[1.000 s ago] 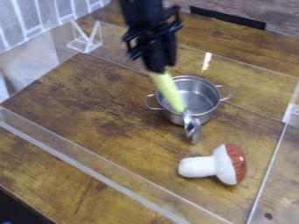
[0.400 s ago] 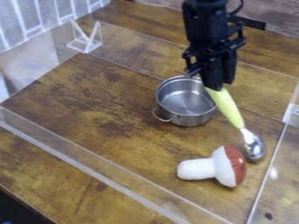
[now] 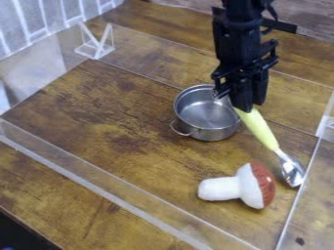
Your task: Move the green spoon to the right side of the table
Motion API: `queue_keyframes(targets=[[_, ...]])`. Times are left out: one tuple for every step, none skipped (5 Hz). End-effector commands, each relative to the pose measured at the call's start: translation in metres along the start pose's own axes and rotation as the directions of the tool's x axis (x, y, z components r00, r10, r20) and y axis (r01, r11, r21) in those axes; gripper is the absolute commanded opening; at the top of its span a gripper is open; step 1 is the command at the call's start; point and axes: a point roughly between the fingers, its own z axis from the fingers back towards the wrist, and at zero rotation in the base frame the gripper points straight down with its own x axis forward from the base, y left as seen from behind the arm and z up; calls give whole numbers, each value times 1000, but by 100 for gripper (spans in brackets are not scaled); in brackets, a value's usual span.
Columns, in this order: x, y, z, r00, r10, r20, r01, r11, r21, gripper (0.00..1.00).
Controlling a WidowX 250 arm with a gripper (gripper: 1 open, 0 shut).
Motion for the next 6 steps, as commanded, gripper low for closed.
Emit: queue_keyframes(targets=[[-20,-22,7,997,-74,-6,73,995,-70,0],[-24,-26,-5,986,-162,-30,160,985,-61,0],[-26,-30,-12,971,-235,-54,232,971,-59,0],[-22,-30,-4,956,-286,-70,283,958,-54,0],[-17,-27,6,939,-334,-82,331,943,-49,0],[-15,-28,6,929,-360,-89,357,933,-45,0]])
